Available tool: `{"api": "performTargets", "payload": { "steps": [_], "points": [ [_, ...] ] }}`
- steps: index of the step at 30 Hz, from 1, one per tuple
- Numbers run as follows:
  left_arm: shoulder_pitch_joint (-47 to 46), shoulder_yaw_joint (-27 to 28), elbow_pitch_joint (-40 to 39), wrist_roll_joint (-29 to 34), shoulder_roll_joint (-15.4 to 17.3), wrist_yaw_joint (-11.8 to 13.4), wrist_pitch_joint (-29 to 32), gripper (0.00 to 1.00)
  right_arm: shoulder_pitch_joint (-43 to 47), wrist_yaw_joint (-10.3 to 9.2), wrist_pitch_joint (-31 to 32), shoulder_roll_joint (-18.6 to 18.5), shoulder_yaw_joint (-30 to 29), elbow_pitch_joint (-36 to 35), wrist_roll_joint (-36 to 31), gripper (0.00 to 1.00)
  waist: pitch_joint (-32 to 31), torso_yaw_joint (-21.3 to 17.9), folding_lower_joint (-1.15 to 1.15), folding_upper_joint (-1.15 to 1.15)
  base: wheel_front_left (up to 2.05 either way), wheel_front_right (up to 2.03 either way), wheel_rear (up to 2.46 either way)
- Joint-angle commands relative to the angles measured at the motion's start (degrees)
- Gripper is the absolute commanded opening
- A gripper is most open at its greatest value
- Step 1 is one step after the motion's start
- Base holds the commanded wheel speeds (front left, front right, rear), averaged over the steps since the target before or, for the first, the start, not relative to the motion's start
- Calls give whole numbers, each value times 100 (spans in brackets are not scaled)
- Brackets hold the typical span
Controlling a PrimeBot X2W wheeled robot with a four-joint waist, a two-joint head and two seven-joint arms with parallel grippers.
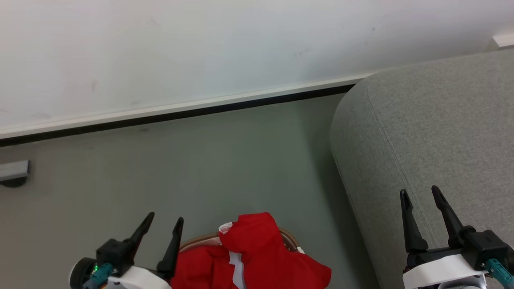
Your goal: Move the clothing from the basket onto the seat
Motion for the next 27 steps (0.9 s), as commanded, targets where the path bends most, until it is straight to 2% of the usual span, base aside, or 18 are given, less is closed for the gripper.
{"api": "performTargets", "payload": {
  "steps": [1,11,27],
  "points": [
    [-107,-72,101,-99,78,6,1,100,-81,-12,-16,-8,-17,-25,53,100,176,-101,0,0,0,0,0],
    [-759,-1191,1052,-7,427,7,142,100,-254,-12,-16,-8,31,-184,135,100,675,-273,0,0,0,0,0],
    [-1995,-3749,2628,-344,884,6,816,100,-600,-12,-16,-8,-22,-543,256,100,1677,-493,0,0,0,0,0]
  ]
}}
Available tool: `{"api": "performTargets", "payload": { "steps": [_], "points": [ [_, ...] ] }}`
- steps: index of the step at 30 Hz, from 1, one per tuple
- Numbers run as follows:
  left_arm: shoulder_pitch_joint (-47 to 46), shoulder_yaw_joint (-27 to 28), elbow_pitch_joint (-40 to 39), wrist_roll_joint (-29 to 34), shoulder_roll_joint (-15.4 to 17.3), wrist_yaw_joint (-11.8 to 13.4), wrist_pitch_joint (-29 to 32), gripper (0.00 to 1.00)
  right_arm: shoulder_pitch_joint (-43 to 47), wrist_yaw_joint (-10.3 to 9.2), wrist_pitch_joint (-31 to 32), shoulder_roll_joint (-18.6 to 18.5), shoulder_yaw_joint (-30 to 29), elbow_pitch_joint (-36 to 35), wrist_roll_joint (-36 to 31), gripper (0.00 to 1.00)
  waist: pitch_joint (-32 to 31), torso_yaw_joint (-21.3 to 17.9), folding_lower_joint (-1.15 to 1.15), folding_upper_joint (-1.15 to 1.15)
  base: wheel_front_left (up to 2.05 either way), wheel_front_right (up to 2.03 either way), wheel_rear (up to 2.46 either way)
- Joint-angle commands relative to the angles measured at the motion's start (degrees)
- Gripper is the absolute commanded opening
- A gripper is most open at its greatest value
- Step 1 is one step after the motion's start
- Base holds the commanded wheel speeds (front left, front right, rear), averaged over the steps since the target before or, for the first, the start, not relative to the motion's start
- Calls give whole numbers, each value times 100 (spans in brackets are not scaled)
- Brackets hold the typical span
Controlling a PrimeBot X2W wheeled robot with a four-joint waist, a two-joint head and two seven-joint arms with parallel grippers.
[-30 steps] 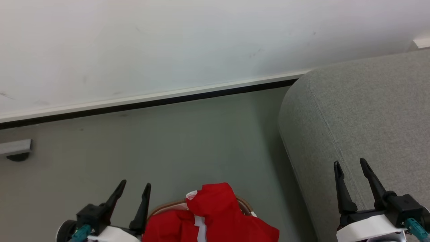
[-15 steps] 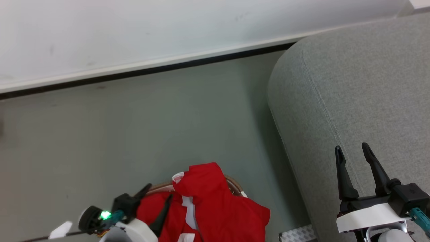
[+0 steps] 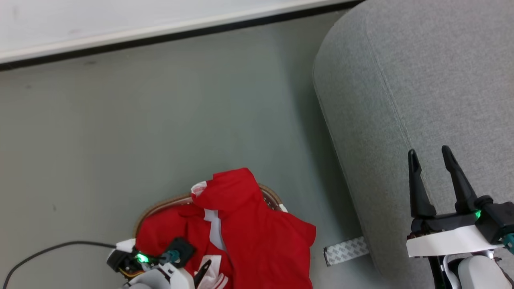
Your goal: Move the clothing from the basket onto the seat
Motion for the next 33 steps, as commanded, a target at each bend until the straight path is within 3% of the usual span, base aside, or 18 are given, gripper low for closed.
{"api": "performTargets", "payload": {
  "steps": [1,16,21,28,29,30,31,33],
  "points": [
    [-189,-173,132,-86,73,7,54,100,-99,-12,-16,-8,-26,-53,38,100,227,-70,-1,0,0,0,0],
    [-1244,-2255,1077,-736,309,6,509,100,-504,-12,-16,-7,30,-338,182,100,1291,-301,-1,0,0,0,0],
    [-1532,-2680,1219,-1027,402,6,658,100,-621,-12,-16,-7,151,-394,282,100,1664,-407,-1,0,0,0,0],
    [-1631,-2843,1323,-802,464,6,893,100,-669,-12,-16,-9,206,-416,350,100,1854,-511,-1,0,0,0,0],
    [-1624,-2852,1345,-752,455,6,920,81,-665,-12,-16,-8,210,-419,352,100,1866,-525,-1,0,0,0,0],
    [-1616,-2857,1362,-740,449,6,942,16,-661,-12,-16,-8,213,-424,357,100,1874,-537,-1,0,0,0,0],
    [-1610,-2860,1376,-746,447,6,951,0,-656,-12,-16,-8,215,-430,362,100,1878,-546,-1,0,0,0,0],
    [-1590,-2863,1393,-743,434,6,936,0,-634,-12,-16,-8,212,-436,365,100,1868,-557,-1,0,0,0,0]
  ]
}}
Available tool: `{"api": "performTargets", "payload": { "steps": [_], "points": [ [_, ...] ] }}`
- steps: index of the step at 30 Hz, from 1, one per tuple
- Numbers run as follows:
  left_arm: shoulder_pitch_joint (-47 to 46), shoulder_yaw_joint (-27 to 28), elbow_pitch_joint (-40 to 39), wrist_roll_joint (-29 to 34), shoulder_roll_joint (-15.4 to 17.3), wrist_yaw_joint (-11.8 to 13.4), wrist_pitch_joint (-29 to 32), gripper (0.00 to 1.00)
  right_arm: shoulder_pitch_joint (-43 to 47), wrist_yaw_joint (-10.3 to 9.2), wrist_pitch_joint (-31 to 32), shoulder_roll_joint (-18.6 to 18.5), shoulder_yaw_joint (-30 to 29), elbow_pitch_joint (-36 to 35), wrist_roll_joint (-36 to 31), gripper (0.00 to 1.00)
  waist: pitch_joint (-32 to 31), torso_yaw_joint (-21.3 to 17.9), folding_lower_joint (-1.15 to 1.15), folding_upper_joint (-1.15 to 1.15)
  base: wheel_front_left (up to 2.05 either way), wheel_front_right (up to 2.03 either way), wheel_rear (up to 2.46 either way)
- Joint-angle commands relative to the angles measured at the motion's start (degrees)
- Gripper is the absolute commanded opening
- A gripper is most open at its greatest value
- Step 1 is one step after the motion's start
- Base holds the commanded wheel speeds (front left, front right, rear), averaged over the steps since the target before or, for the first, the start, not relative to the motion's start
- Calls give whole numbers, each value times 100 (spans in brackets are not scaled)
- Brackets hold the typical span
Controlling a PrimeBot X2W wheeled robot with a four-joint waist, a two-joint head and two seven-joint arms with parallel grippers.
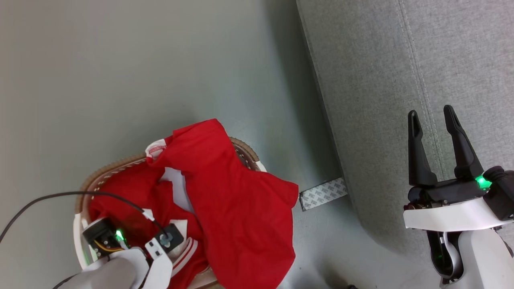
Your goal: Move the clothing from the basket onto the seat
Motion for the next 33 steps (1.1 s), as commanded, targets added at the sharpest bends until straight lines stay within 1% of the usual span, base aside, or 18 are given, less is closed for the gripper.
{"api": "performTargets", "payload": {
  "steps": [1,8,11,18,23,30,33],
  "points": [
    [17,-15,24,9,8,6,-19,0,-1,-12,-16,-6,-15,-8,26,100,-19,2,-1,0,0,0,0],
    [65,-16,123,-64,-95,6,-264,0,-8,-12,-16,-7,-55,80,-32,100,-262,65,-1,0,0,0,0],
    [131,9,174,-369,-241,6,-492,0,-2,-12,-16,-8,-88,143,-107,100,-519,145,-1,0,0,0,0],
    [254,120,267,-1004,-660,6,-1256,0,144,-12,-16,-8,-203,350,-355,100,-1438,483,-1,0,0,0,0],
    [456,280,122,-1586,-959,6,-1583,0,290,-12,-16,-8,-256,545,-567,100,-2092,759,-1,0,0,0,0],
    [698,487,-241,-2085,-1118,6,-1726,0,503,-12,-16,-10,-294,810,-798,100,-2866,1097,-1,0,0,0,0],
    [783,683,-568,-2258,-1056,6,-1738,0,597,-12,-16,-11,-262,900,-836,100,-3145,1225,-1,0,0,0,0]
  ]
}}
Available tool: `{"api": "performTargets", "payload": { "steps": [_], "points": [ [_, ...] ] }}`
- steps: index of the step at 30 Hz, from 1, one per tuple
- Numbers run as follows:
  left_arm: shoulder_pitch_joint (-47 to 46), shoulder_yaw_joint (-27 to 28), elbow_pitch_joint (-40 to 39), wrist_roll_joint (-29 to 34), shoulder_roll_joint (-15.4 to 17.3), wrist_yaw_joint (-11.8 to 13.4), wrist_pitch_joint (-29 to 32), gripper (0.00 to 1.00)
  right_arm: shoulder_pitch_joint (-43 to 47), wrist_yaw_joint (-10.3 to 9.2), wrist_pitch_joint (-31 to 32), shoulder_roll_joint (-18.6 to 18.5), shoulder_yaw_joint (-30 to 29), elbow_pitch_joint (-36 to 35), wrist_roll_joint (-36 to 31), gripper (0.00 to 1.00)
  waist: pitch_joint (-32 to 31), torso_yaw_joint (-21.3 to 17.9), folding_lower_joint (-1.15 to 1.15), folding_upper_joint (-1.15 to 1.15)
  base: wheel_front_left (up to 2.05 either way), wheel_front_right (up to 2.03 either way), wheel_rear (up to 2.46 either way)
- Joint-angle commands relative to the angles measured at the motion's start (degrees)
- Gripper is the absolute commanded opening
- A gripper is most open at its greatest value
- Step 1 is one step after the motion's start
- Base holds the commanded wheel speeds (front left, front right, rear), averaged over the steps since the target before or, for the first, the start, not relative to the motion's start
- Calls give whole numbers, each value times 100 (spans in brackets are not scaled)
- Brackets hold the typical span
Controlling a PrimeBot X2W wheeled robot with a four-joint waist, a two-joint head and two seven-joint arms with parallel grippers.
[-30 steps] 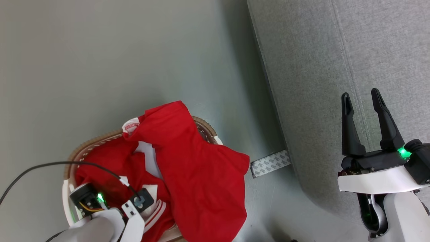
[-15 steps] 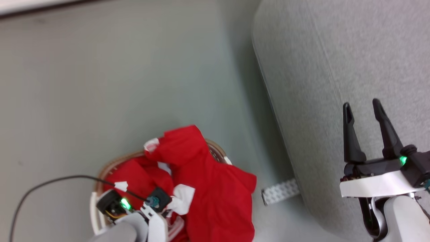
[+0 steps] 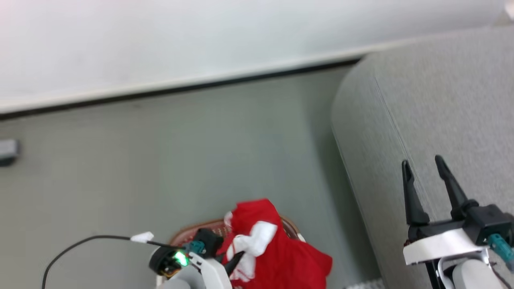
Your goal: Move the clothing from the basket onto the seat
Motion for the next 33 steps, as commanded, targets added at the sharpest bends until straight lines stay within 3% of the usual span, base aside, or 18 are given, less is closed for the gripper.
{"api": "performTargets", "payload": {
  "steps": [1,19,33],
  "points": [
    [75,143,-162,-66,76,6,-19,0,115,-12,-16,-19,-5,43,-46,100,-444,316,1,0,0,0,0],
    [1135,1689,-2701,334,751,380,-18,0,587,-12,-15,-16,105,393,176,100,-1473,681,1,0,0,0,0],
    [341,2454,-4610,199,1118,857,269,0,739,-12,-16,-18,417,204,326,100,-1652,753,1,0,0,0,0]
  ]
}}
